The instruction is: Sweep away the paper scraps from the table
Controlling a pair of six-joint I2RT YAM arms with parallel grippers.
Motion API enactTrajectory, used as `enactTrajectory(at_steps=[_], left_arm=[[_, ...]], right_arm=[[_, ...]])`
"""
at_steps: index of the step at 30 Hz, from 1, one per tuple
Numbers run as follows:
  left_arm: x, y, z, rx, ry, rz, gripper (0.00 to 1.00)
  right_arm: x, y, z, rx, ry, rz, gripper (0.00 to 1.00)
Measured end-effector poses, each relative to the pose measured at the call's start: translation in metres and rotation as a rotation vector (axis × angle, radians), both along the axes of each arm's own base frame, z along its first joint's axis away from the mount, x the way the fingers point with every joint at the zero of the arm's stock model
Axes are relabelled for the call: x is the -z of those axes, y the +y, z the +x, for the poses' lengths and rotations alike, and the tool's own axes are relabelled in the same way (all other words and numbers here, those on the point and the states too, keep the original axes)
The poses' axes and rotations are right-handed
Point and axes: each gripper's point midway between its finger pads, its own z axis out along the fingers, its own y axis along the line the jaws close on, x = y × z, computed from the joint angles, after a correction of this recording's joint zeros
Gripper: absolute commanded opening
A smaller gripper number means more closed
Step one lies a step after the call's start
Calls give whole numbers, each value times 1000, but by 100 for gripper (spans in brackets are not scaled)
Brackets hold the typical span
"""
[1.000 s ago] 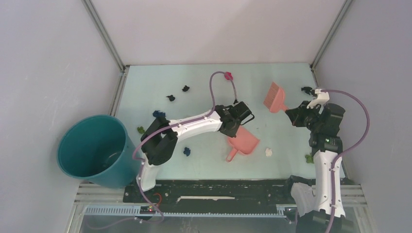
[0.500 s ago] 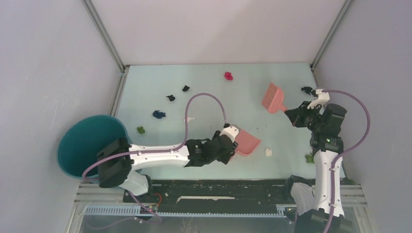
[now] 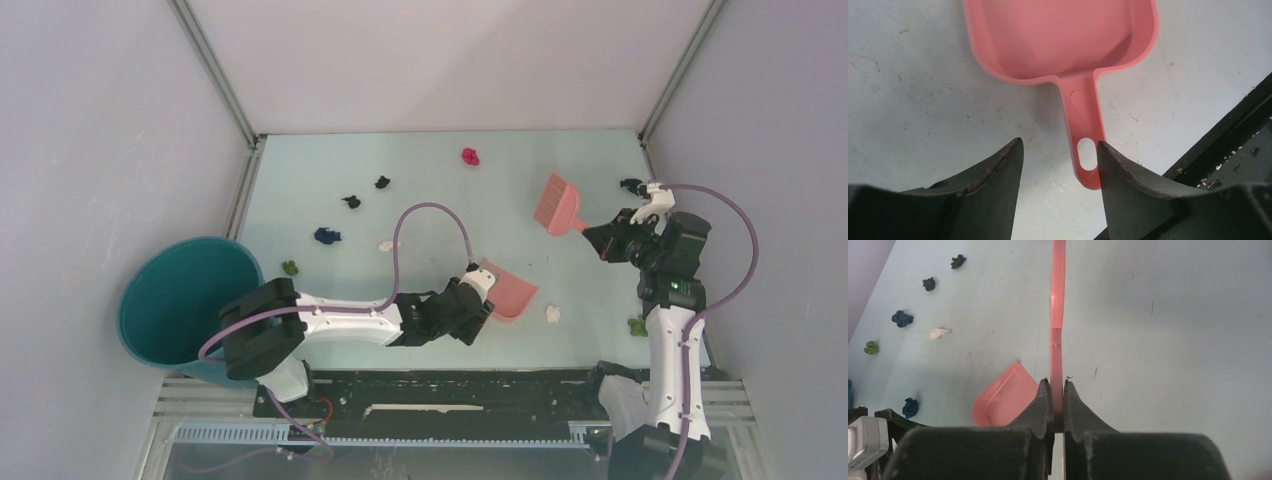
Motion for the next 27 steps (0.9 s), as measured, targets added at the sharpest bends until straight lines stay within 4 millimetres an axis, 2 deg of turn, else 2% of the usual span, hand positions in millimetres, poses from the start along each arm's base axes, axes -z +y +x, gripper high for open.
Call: enactTrajectory(at_steps=[6,13,15,18,21,22,27], left_arm=[[-3,-3,-1,-11,-5,-18,67],[-29,-16,-12,-38,-69,-103,67],[-25,-19,-15,-39,-62,-97,67],[-7,-19,-16,-56,-40,-57,66],[9,-13,-16,-81,-25,-7,62],[16,-8,-16,-96,-19,20,58],[15,-8,-16,-103,-17,17,53]], right_arm=[[0,1,0,-6,0,3,0],[0,1,0,-10,-2,1,0],[0,1,0,-10,-2,0,0],[0,2,-1,-13,-3,0,0],[0,2,-1,-17,-4,1,0],[-1,3,-1,-19,-4,2,0],[-1,3,-1,-21,-4,3,0]])
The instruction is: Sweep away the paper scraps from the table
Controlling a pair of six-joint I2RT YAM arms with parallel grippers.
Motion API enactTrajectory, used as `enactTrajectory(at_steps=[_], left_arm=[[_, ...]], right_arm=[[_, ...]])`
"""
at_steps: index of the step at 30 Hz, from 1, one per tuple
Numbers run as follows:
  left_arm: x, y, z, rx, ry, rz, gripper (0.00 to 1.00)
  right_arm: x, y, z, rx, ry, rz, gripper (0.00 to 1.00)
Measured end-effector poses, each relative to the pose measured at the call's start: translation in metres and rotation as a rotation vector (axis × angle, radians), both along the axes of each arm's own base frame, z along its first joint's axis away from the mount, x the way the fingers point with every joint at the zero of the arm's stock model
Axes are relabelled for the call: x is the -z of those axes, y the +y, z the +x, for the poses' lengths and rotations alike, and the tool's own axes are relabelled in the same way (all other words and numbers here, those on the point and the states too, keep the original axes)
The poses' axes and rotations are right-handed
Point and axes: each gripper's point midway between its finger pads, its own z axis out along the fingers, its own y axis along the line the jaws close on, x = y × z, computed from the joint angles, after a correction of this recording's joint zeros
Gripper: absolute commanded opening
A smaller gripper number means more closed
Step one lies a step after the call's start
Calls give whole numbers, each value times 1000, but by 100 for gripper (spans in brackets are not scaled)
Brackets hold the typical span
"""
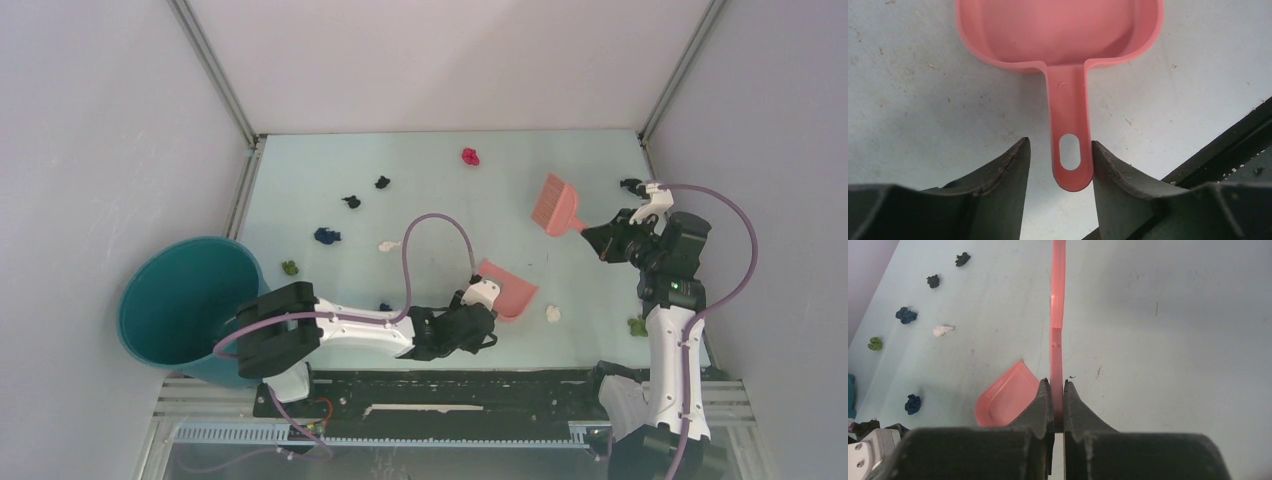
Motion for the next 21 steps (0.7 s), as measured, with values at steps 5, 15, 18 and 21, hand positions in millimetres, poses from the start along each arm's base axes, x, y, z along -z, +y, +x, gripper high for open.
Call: enactTrajectory(at_steps=[5,15,18,21], left_arm=[[-1,-1,0,0,-1,-5,47],[-10,-22,5,18,-7,-10,9],[-17,-20,5,18,-7,11,4],[-35,-11,4,19,-11,23,0]], right_arm=[[0,0,0,0,0,0,0],[1,-1,0,5,2,-6,0],[5,-10,1,40,26,-44,0],[-4,-22,2,57,74,-119,0]])
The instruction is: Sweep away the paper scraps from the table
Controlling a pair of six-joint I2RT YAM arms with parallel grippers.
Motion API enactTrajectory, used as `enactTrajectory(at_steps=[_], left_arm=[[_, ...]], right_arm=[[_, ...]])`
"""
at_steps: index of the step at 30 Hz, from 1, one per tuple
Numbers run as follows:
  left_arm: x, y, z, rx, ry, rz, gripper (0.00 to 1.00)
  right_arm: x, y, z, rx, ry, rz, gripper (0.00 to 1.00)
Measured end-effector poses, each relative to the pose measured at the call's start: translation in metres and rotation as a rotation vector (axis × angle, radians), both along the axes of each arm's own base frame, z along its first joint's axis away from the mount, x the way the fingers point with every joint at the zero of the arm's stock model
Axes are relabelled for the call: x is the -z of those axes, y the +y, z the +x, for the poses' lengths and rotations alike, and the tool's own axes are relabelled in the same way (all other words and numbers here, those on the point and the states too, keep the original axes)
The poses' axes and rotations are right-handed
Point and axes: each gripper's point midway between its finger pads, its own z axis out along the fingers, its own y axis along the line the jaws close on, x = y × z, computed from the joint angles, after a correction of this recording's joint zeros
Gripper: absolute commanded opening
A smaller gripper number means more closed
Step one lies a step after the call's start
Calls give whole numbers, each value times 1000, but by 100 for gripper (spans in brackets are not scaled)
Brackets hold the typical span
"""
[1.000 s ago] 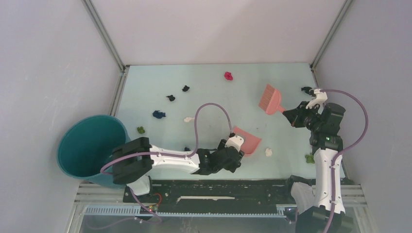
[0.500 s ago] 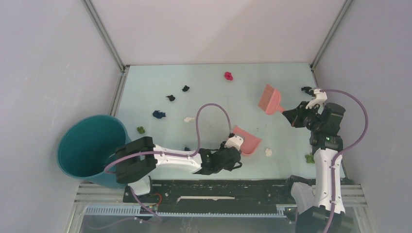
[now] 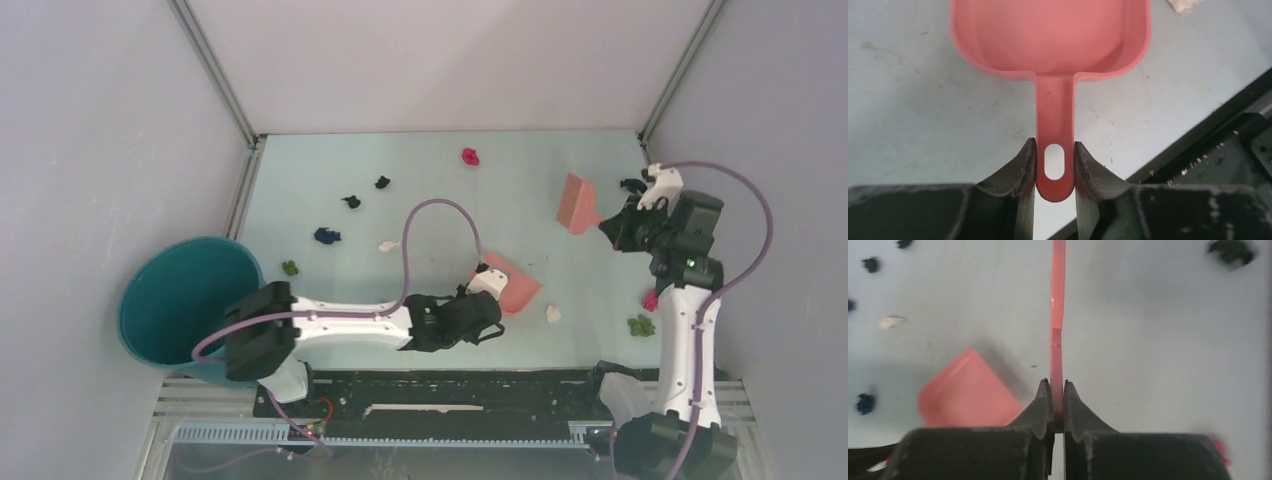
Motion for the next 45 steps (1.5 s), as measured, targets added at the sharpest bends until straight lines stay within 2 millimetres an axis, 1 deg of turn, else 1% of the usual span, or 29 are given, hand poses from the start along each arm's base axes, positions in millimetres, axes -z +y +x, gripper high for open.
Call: enactTrajectory(at_steps=[2,4,6,7,9,10,12,14,15,17,19,21,23,27,30,34,35,40,45], left_arm=[[-16,8,-2,0,-4,-9,0],[-38,16,-3,4,-16,-38,0],[-57,23,-4,5,-34,-73,0],[-66,28,-4,2,-46,-87,0],[-76,36,-3,-3,-66,-100,0],[-79,40,-3,-4,-73,-100,0],[-82,46,-3,-1,-83,-88,0],[-81,49,-3,7,-88,-70,0],[-80,50,-3,15,-90,-59,0],[-78,52,-5,29,-88,-43,0],[-78,53,-7,43,-84,-42,0],[-77,55,-9,49,-78,-47,0],[-73,58,-13,61,-63,-51,0],[-58,62,-22,80,-20,-55,0],[-48,65,-29,88,11,-63,0],[-41,65,-34,88,41,-90,0],[-38,64,-36,90,49,-97,0],[-30,62,-45,113,92,-111,0],[-30,61,-50,131,109,-123,0]], right_arm=[[-19,-12,3,8,12,-86,0],[-42,-26,3,17,9,-196,0],[-61,-43,-2,37,9,-322,0],[-66,-51,-5,53,17,-375,0],[-70,-71,-14,88,54,-500,0],[-69,-81,-17,107,83,-558,0],[-61,-99,-21,127,151,-644,0],[-53,-113,-18,128,217,-701,0],[-51,-119,-12,125,244,-723,0],[-45,-132,8,115,294,-758,0],[-36,-145,36,103,327,-789,0],[-26,-153,60,85,347,-816,0],[-14,-158,80,63,362,-845,0],[10,-162,119,4,369,-945,0],[20,-164,146,-25,359,-1014,0],[29,-170,181,-23,333,-1105,0],[32,-172,189,-19,327,-1130,0],[49,-186,214,-9,329,-1244,0],[68,-198,229,-11,351,-1318,0]])
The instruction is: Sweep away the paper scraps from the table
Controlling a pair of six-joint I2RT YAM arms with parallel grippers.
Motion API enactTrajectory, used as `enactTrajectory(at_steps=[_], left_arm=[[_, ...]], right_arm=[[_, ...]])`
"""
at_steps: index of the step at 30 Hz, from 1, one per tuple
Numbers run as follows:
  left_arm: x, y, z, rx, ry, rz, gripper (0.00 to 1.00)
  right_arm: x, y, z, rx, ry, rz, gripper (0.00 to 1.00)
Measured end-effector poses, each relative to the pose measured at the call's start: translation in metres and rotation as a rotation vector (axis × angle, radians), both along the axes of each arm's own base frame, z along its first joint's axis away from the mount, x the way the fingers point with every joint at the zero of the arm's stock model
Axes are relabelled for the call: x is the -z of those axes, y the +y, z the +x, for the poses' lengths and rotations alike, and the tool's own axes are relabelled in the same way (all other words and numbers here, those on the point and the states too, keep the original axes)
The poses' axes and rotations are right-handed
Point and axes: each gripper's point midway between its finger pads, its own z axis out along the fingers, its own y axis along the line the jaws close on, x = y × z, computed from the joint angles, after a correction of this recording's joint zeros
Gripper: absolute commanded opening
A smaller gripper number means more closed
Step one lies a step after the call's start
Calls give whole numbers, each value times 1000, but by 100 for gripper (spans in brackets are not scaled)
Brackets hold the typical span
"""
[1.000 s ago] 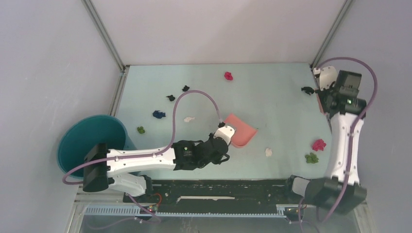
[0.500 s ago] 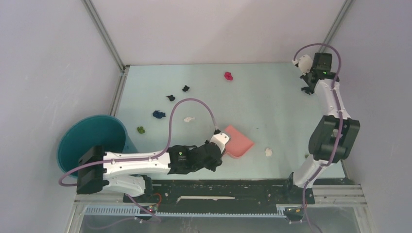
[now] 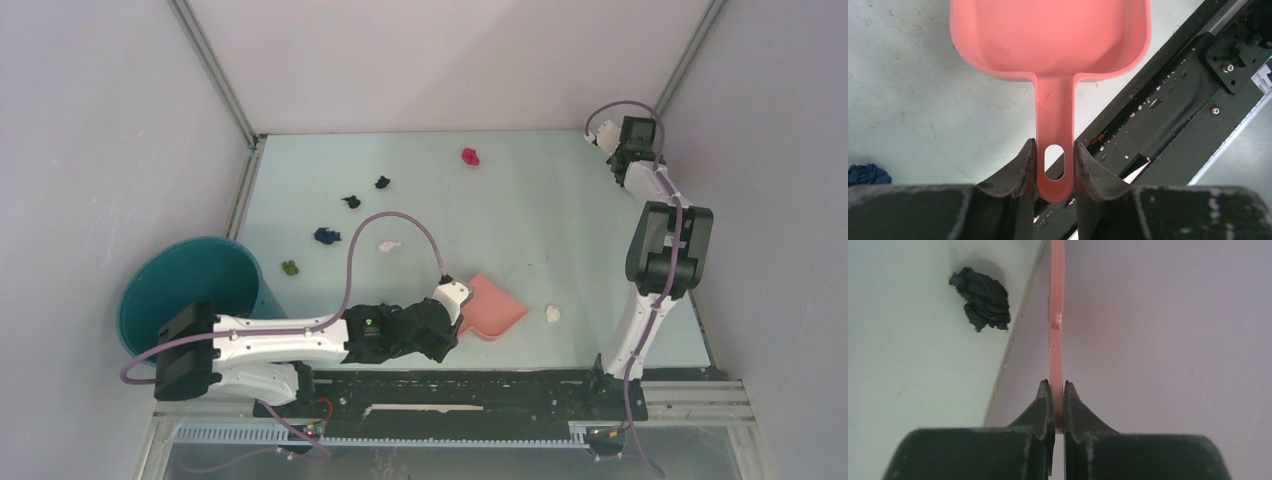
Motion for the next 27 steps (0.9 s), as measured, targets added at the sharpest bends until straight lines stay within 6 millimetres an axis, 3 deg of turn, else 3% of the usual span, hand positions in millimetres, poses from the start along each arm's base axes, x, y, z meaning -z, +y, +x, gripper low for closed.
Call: enactTrajectory(at_steps=[6,8,13,17,21,24,27], left_arm=[[-3,2,-3,10,0,-15,0],[-2,2,-3,12,-1,-11,0],[3,0,-4,24,5,8,0],[5,-5,-7,37,15,16,0],[2,-9,-10,51,14,10,0],[1,-13,-12,57,15,9,0],[1,-14,-13,63,14,13,0]], right_arm=[[22,14,-5,-27,67,43,0],[27,33,-15,-60,91,79,0],[25,97,-66,-158,156,171,0],[-2,143,-104,-226,152,332,0],[-37,161,-149,-243,129,479,0],[-71,156,-183,-234,64,517,0],[-103,128,-211,-163,-43,489,0]])
